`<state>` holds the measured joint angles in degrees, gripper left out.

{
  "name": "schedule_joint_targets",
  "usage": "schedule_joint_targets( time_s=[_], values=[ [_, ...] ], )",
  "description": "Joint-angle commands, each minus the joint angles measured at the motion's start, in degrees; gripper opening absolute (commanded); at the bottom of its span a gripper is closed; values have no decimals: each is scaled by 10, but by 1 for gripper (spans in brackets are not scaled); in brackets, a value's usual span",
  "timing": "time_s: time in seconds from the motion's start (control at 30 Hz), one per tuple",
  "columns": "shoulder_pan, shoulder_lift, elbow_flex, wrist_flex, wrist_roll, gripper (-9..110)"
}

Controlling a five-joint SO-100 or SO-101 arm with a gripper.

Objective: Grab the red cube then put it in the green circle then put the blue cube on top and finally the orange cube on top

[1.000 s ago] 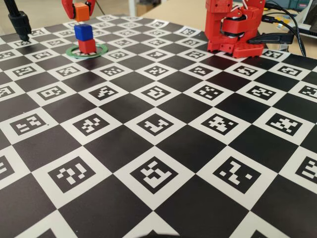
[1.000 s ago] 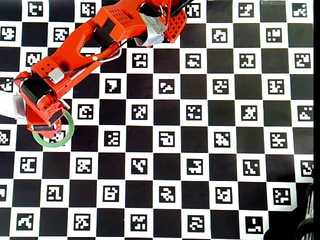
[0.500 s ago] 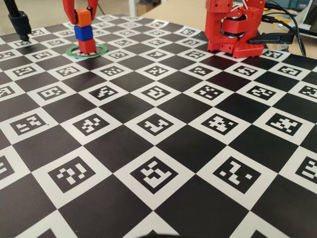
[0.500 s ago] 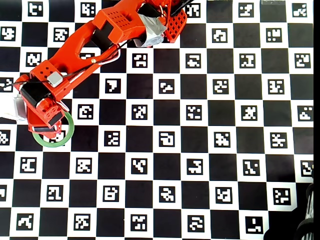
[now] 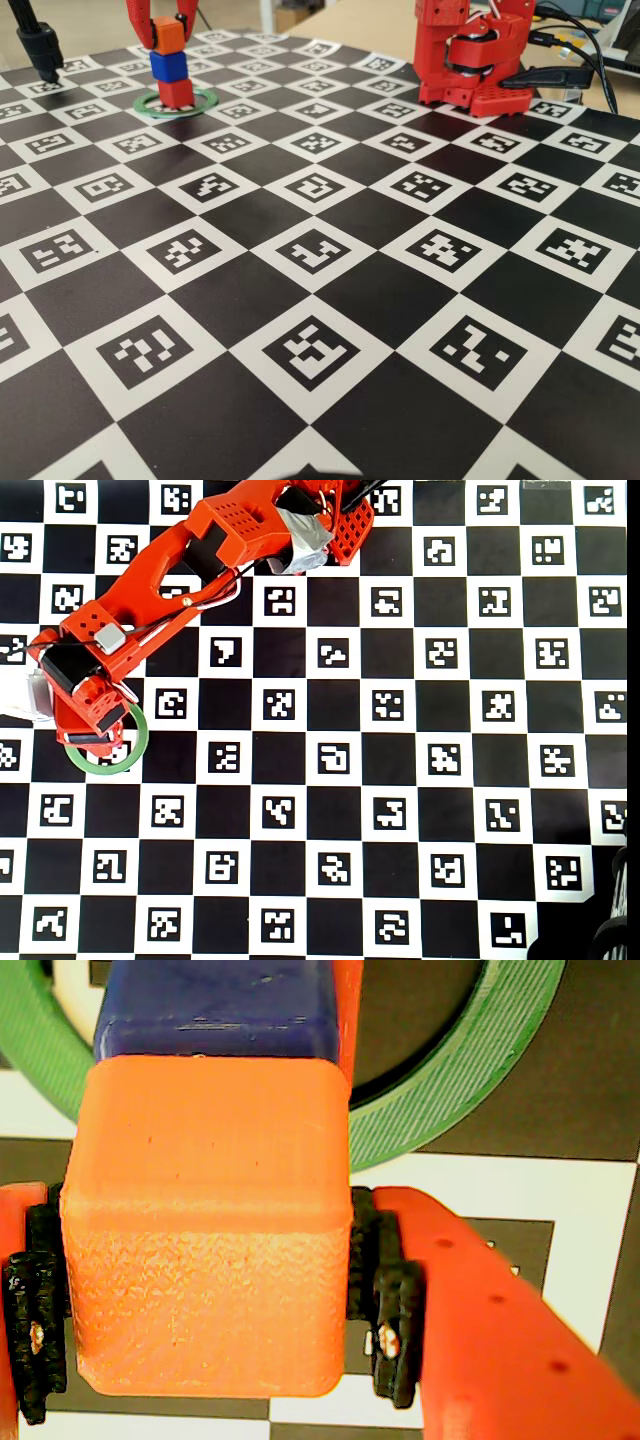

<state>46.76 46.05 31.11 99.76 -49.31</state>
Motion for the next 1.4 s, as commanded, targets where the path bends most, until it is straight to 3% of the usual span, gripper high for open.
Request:
schedule_joint_targets(
  time_s=[0.0,0.43,0.57,1.37],
  values=[
    [7,29,-16,41,4,1],
    [11,30,-17,39,10,29],
    [25,34,-22,18,76,41],
    [5,184,25,56,45,44]
  ],
)
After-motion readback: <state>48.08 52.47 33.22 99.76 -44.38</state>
